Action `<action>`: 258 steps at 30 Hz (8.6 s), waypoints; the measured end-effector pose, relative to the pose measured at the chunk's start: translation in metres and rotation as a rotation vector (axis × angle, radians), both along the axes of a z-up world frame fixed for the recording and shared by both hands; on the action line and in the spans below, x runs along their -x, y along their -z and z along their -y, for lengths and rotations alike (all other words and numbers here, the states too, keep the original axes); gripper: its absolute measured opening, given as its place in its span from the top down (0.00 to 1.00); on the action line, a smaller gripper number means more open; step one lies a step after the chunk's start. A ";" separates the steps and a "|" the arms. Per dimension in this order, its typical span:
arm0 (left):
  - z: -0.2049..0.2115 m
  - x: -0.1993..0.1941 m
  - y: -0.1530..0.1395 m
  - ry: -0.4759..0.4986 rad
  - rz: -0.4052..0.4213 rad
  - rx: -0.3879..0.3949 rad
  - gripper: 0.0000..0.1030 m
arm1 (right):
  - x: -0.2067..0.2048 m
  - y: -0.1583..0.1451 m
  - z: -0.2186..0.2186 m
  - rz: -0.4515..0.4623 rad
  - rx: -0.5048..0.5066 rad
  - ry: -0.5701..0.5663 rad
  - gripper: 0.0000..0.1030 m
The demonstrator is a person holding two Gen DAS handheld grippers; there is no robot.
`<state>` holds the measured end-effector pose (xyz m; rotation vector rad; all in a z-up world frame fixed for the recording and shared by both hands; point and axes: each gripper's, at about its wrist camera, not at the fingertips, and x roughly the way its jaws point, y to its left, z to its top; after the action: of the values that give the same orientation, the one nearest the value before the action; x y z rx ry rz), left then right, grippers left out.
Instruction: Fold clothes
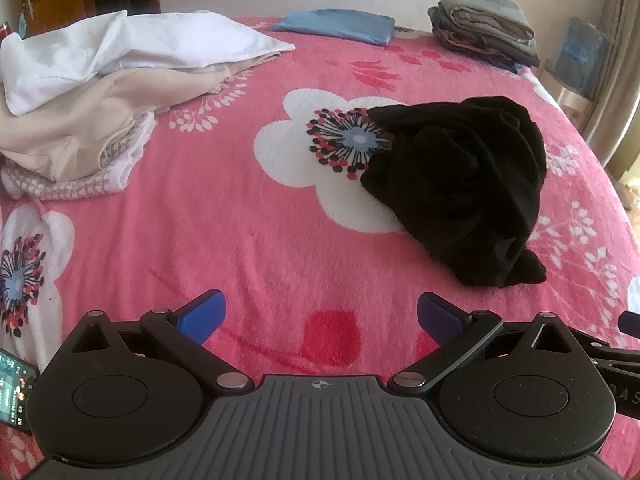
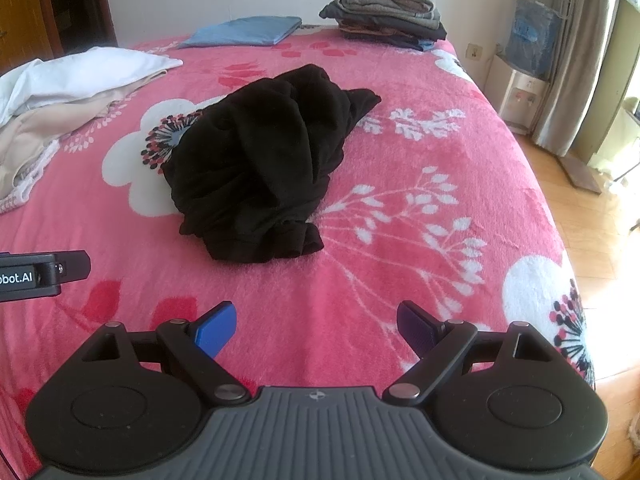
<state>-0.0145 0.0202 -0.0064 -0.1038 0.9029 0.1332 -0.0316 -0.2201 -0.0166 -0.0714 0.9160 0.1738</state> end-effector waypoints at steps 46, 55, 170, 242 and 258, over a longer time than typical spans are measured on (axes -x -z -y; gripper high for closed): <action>-0.027 -0.039 0.003 0.114 0.192 0.268 0.29 | 0.024 -0.007 0.006 0.016 -0.483 -0.706 0.93; 0.001 -0.021 0.028 0.276 0.036 0.185 0.24 | 0.067 0.011 0.011 -0.177 -0.358 -0.757 0.74; 0.001 -0.001 0.052 0.435 -0.070 0.120 0.47 | 0.131 0.000 0.177 -0.349 0.170 -0.232 0.53; -0.007 0.068 0.018 0.706 0.116 0.267 0.93 | -0.025 -0.028 0.142 0.101 -0.349 -0.095 0.90; -0.005 0.059 0.025 0.718 0.043 0.232 0.63 | 0.032 -0.030 0.187 0.096 -0.231 -0.082 0.60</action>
<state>-0.0736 0.0251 -0.0312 0.0071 0.8628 -0.6403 -0.0638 -0.4071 0.0136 0.0960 0.7931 0.3480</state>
